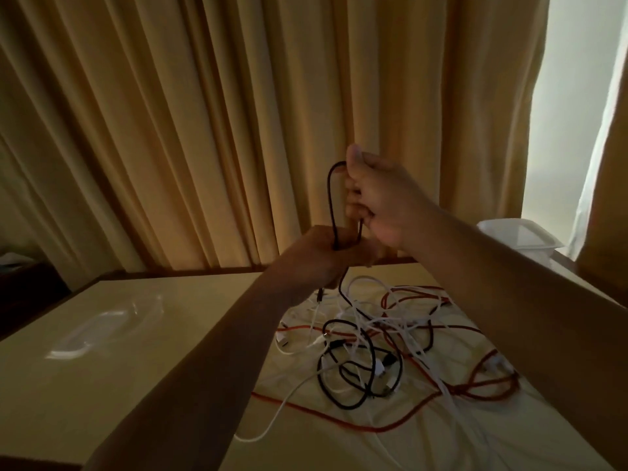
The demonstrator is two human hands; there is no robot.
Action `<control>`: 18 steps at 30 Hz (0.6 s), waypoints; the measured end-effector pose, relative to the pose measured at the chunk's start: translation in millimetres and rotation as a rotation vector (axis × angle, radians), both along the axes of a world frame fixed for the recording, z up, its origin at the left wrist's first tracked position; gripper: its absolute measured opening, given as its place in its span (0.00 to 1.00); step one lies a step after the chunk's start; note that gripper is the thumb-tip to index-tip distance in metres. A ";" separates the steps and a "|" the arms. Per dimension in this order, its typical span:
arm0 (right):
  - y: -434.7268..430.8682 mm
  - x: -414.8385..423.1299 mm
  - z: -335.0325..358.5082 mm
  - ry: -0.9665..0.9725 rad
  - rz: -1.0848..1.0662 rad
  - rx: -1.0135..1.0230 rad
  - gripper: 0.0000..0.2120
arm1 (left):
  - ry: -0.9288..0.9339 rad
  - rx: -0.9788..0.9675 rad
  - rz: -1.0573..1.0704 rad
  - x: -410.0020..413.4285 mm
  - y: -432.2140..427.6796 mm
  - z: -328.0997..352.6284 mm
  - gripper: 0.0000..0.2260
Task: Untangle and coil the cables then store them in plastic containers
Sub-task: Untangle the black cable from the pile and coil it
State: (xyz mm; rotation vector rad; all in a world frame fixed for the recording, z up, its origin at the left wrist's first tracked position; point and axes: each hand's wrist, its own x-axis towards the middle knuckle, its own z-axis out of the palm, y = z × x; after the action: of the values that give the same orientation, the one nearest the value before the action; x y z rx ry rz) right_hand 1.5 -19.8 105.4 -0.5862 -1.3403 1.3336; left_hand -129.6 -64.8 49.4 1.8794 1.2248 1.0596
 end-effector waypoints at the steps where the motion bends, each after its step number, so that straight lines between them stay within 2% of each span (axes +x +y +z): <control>1: -0.2 1.0 -1.7 -0.011 -0.030 0.034 0.16 | -0.011 0.007 0.033 1.8 2.1 -0.6 0.16; 3: -0.6 8.9 -11.4 -0.166 -0.127 0.128 0.18 | -0.153 -0.008 0.100 0.4 4.8 2.0 0.17; 5: -5.7 17.4 -27.8 -0.398 -0.127 0.185 0.19 | -0.401 -0.033 0.113 -6.3 8.2 8.3 0.17; 9: -15.1 28.3 -63.6 -0.924 0.001 0.313 0.10 | -0.802 0.009 0.065 -21.0 15.8 24.7 0.16; 11: -13.7 29.8 -69.4 -0.966 -0.041 0.397 0.09 | -0.857 0.022 0.114 -25.6 17.1 29.3 0.16; 14: -6.2 29.4 -61.9 -0.840 -0.058 0.359 0.08 | -0.887 -0.001 0.157 -28.2 17.1 24.6 0.16; 18: -3.7 12.8 -61.7 -1.197 0.073 0.573 0.13 | -1.025 -0.008 0.050 -22.6 15.2 26.5 0.16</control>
State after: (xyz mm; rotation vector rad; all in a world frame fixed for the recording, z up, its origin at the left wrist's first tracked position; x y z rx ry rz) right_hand 14.3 -23.5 43.7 -0.9764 -2.5894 0.4956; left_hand -152.2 -49.7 75.9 0.9989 0.6434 1.7119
